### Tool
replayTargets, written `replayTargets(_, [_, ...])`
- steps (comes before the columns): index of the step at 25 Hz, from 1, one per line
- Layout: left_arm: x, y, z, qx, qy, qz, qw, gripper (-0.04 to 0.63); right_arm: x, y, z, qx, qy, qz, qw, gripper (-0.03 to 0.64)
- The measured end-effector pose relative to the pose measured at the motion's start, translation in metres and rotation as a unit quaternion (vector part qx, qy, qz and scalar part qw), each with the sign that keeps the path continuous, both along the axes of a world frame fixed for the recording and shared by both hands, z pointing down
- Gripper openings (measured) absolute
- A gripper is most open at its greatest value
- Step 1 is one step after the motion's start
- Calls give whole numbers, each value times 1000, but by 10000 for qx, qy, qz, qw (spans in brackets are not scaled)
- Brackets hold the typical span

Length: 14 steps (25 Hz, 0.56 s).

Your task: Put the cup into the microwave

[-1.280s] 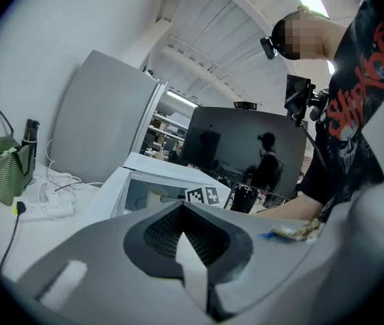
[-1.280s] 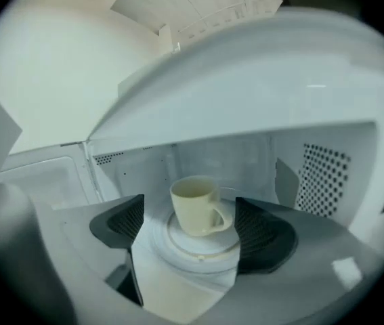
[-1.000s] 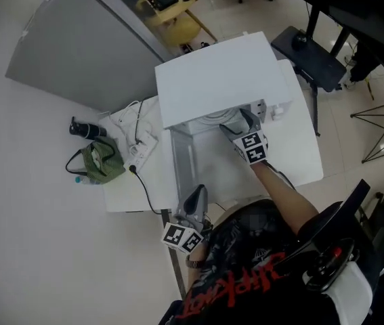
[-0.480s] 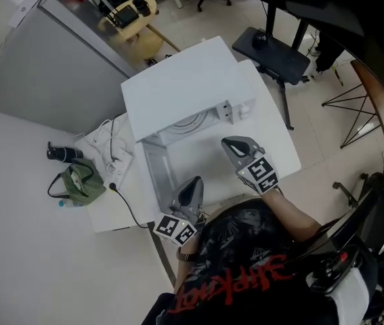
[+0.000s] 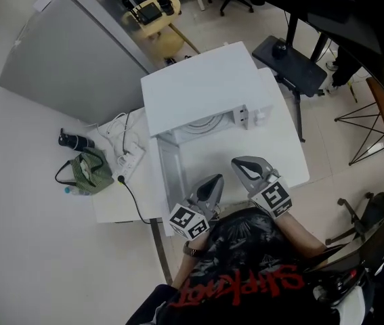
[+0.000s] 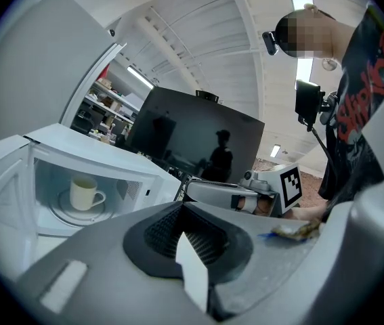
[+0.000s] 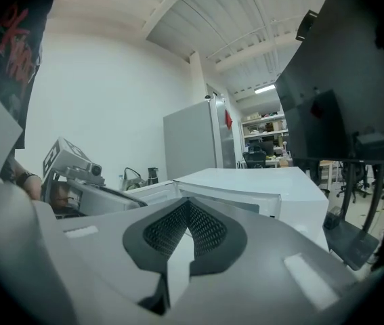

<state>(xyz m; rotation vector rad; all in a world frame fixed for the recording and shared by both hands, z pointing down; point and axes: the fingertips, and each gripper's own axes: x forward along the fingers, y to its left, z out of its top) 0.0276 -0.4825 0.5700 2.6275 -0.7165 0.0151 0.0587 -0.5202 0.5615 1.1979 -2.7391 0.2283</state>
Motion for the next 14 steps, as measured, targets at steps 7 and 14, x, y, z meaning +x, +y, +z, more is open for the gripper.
replayTargets(7, [-9, 4, 7, -108, 0, -141, 9998, 0, -2, 4, 7, -60, 8, -47, 10000, 0])
replayTargets(14, [-16, 3, 1, 30, 51, -215, 9998, 0, -7, 1, 12, -12, 67, -58, 10000, 0])
